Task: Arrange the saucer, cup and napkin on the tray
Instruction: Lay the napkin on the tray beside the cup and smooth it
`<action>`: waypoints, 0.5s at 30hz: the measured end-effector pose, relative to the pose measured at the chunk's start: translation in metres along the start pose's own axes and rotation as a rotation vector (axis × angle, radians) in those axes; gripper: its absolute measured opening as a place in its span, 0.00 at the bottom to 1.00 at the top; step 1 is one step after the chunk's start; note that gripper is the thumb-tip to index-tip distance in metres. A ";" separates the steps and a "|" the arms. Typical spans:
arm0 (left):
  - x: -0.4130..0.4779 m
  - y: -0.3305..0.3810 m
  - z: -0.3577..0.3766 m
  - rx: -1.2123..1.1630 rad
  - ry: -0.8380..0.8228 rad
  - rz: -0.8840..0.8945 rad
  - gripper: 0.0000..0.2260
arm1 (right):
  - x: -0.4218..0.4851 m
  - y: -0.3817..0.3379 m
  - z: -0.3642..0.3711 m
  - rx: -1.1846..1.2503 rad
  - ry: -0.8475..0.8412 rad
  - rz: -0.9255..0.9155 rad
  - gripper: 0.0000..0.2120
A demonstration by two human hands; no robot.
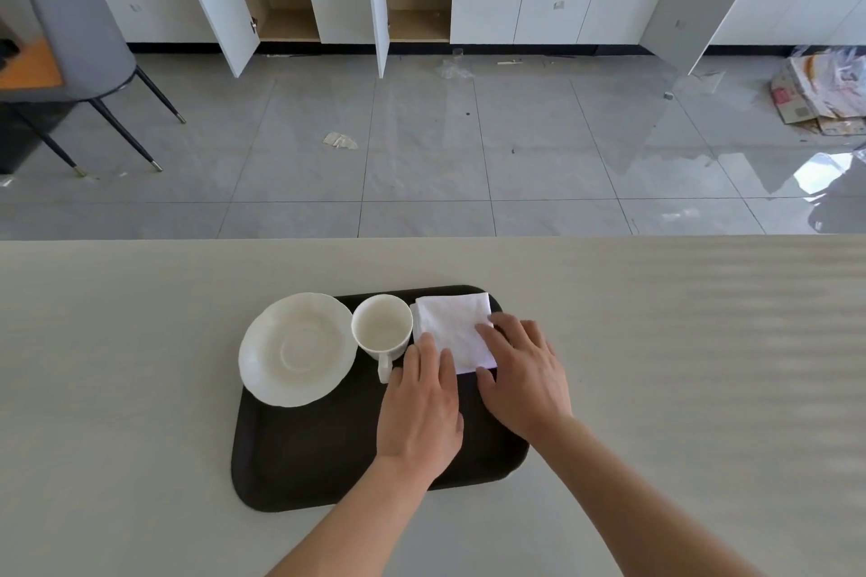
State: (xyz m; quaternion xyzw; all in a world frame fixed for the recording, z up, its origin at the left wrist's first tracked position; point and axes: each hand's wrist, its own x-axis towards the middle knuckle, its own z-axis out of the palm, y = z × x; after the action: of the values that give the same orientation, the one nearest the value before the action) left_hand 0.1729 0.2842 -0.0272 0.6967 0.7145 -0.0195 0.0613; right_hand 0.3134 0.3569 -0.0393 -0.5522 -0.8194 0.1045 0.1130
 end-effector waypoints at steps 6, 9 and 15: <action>0.015 0.007 0.000 0.029 0.010 0.062 0.35 | 0.025 0.000 0.006 -0.025 -0.189 -0.008 0.29; 0.028 0.008 -0.001 0.058 -0.031 0.055 0.36 | 0.030 0.003 0.008 -0.043 -0.243 -0.063 0.28; 0.047 0.015 0.000 -0.041 -0.175 -0.068 0.40 | 0.033 0.014 0.010 -0.093 -0.291 -0.130 0.27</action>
State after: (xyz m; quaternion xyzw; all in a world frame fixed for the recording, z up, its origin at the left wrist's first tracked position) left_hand 0.1865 0.3314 -0.0319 0.6664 0.7298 -0.0676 0.1372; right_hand 0.3106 0.3924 -0.0504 -0.4816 -0.8651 0.1379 -0.0259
